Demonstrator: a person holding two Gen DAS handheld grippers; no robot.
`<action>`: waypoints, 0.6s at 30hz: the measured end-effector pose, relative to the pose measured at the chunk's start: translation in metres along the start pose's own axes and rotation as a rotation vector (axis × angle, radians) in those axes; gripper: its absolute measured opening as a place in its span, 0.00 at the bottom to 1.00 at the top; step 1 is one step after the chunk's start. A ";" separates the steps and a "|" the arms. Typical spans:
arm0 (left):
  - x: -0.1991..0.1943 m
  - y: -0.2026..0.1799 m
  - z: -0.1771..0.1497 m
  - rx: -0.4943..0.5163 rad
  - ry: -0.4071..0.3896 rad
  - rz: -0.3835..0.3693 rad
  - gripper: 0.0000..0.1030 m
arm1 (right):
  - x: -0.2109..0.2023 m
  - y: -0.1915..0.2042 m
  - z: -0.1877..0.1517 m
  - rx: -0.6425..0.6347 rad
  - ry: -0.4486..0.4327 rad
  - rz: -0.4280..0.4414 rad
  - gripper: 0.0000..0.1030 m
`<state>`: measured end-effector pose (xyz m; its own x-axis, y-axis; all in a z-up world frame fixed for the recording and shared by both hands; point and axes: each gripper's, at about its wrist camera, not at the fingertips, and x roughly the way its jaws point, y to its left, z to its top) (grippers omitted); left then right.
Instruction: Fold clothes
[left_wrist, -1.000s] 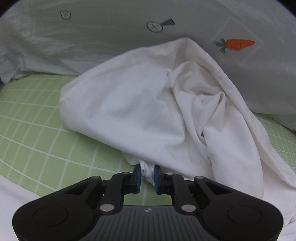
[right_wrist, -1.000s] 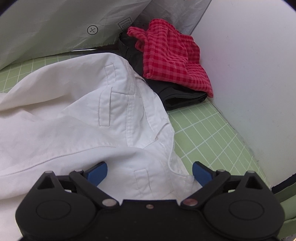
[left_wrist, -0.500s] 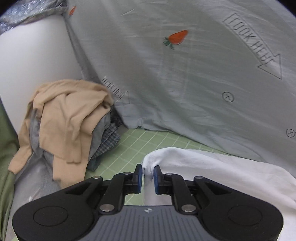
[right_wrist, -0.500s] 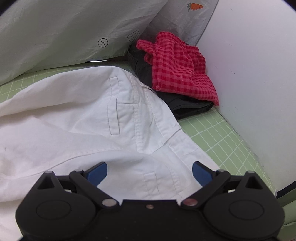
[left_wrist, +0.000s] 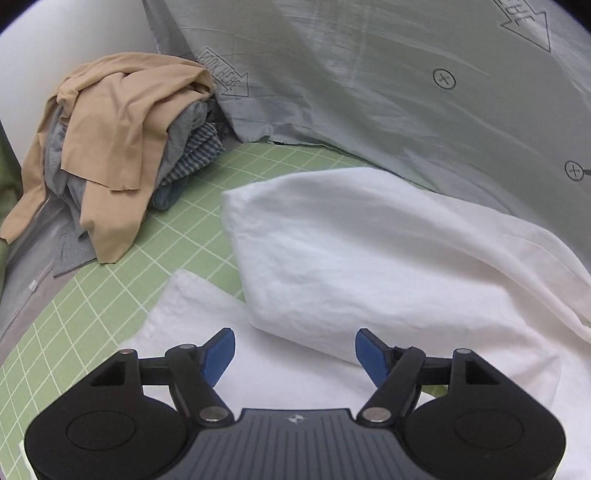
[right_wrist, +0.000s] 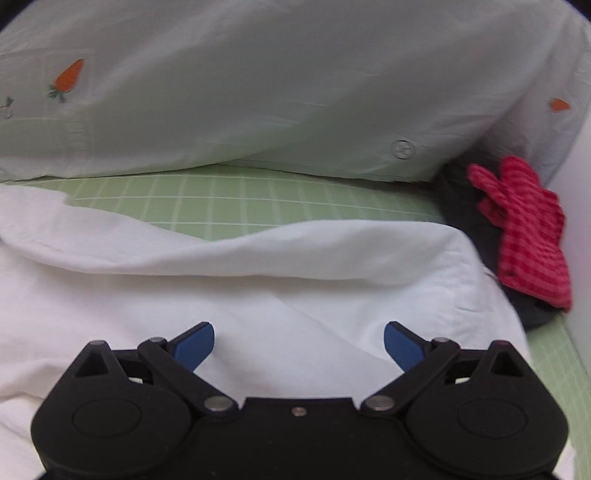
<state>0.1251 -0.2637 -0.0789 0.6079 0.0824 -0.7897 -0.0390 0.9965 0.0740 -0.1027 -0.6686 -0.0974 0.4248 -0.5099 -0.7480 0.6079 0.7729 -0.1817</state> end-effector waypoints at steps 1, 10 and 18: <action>0.001 -0.003 0.000 0.005 0.004 -0.004 0.72 | 0.012 0.009 0.005 -0.021 0.033 0.050 0.97; -0.006 -0.011 0.007 0.038 -0.009 -0.012 0.76 | 0.093 0.011 0.119 0.117 -0.035 0.170 0.92; -0.028 -0.004 -0.004 0.009 0.000 -0.053 0.76 | 0.038 0.009 0.080 0.209 -0.020 0.136 0.94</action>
<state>0.1055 -0.2695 -0.0598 0.6093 0.0295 -0.7924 0.0007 0.9993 0.0377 -0.0277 -0.7114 -0.0763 0.5241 -0.4149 -0.7437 0.6685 0.7415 0.0574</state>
